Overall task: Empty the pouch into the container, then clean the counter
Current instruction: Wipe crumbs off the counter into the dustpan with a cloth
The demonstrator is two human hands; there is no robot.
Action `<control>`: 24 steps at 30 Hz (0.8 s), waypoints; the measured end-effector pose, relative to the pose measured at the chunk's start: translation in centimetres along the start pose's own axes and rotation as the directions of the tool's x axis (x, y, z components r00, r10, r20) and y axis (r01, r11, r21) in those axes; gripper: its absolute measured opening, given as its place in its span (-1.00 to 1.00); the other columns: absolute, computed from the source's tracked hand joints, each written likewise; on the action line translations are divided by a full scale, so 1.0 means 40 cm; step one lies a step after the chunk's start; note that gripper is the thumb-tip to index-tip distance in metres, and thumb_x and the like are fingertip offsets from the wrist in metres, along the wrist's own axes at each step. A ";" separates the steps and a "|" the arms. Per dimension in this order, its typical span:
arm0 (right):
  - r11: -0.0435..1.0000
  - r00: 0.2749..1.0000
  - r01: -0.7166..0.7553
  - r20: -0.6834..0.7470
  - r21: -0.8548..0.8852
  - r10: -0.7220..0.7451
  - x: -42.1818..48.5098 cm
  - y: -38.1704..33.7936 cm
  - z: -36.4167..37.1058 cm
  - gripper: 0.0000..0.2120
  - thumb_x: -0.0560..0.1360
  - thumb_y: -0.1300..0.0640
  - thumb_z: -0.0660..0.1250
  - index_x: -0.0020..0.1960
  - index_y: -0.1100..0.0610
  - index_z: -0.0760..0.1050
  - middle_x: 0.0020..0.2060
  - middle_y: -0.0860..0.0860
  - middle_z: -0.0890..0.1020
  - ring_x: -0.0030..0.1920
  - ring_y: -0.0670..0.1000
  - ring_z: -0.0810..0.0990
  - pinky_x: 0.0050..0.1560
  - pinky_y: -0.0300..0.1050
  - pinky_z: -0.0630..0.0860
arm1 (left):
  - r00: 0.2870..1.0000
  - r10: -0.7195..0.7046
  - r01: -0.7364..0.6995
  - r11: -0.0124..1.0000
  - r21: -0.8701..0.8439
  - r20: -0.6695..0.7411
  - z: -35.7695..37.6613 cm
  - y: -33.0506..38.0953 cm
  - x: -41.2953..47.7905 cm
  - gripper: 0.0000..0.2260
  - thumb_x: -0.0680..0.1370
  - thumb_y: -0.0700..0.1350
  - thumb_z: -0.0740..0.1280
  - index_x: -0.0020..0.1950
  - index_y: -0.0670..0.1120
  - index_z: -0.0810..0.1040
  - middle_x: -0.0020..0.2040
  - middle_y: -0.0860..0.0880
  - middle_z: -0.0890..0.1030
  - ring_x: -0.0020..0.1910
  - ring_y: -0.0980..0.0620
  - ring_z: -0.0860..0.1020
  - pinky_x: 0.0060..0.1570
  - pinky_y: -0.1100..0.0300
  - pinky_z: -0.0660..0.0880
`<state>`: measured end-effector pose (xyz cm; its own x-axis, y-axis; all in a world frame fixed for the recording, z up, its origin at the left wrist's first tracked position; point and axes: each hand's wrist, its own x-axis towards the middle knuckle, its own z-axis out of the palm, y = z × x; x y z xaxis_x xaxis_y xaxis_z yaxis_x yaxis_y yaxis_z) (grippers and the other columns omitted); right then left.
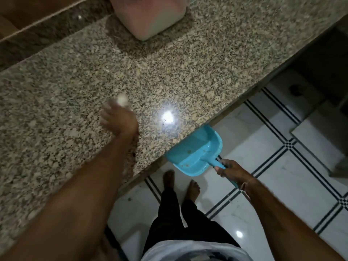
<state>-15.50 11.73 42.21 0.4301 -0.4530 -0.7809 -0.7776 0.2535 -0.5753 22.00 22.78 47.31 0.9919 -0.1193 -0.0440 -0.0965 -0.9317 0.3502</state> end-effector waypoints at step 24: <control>0.991 0.983 -0.065 -0.166 0.114 0.084 -0.011 -0.028 -0.054 -0.88 0.61 0.22 0.35 0.07 0.27 0.60 -0.25 -0.01 0.55 -0.22 -0.10 0.48 -0.15 -0.26 0.42 | 0.421 0.868 -0.838 0.483 -0.255 0.263 0.077 0.338 -0.104 -0.68 0.63 0.08 0.14 0.28 -0.02 0.51 0.16 -0.09 0.51 0.12 -0.06 0.47 0.15 -0.08 0.47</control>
<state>-15.81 9.78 43.71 0.2814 -0.5654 -0.7753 -0.7465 0.3787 -0.5471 16.30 9.62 49.36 0.3116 -0.9494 0.0392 -0.8565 -0.2627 0.4442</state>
